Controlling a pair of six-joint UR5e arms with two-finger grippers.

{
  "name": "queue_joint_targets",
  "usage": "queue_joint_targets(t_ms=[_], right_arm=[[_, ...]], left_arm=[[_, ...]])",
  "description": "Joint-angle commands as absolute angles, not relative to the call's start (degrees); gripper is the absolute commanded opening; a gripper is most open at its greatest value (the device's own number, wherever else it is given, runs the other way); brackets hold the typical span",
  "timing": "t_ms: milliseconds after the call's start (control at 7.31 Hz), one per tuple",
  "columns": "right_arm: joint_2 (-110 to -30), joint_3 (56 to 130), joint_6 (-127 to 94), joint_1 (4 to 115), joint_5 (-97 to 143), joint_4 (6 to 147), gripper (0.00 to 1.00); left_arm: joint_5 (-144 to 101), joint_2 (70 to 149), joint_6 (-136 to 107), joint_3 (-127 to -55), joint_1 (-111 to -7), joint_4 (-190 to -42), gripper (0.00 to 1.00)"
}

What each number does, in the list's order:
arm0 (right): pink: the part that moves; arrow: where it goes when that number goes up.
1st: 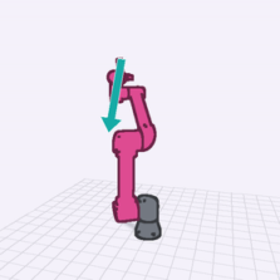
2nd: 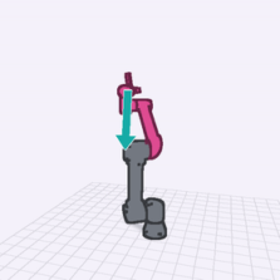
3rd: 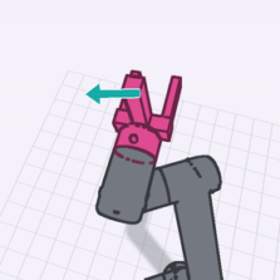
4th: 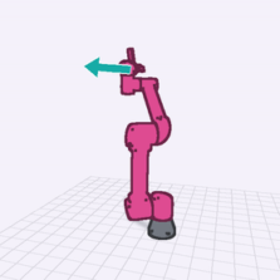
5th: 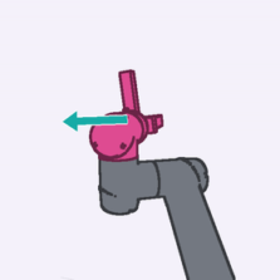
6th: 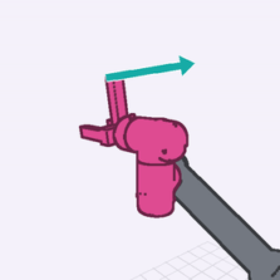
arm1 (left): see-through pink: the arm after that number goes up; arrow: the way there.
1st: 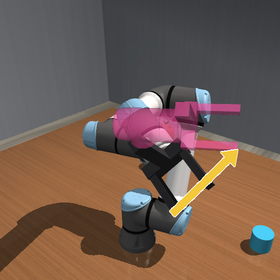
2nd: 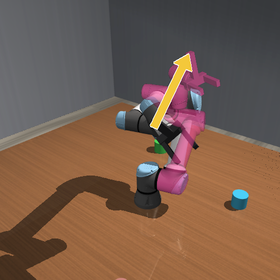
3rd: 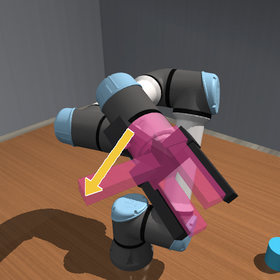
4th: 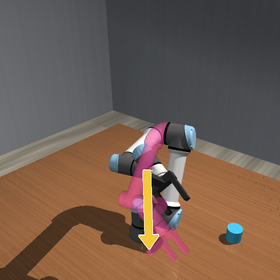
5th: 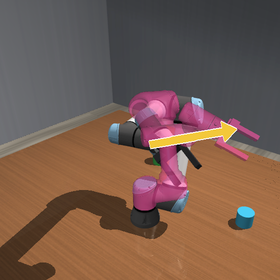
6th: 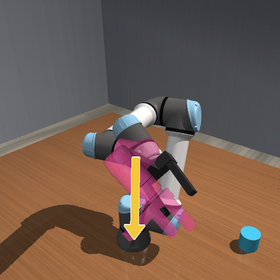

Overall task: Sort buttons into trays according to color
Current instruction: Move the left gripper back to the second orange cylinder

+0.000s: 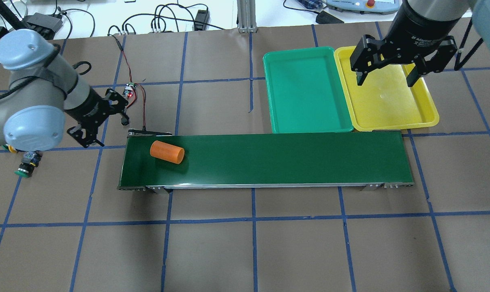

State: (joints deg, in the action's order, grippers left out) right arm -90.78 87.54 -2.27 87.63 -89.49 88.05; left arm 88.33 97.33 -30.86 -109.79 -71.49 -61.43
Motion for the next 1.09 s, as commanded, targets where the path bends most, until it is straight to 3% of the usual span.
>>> queue_joint_targets(t_ms=[0,274,958], right_arm=[[-90.8,87.5,-2.3,87.6,-89.6,88.1,1.0],[-90.8,87.5,-2.3,87.6,-89.6,88.1,1.0],[-90.8,87.5,-2.3,87.6,-89.6,88.0,1.0]], left_arm=[[88.2,101.0,7.5,-108.7,-55.0,-60.8,1.0],[88.9,107.7,28.1,-101.3,-52.7,-60.3,1.0],[88.5,117.2,80.5,-93.7,-50.3,-55.6,1.0]])
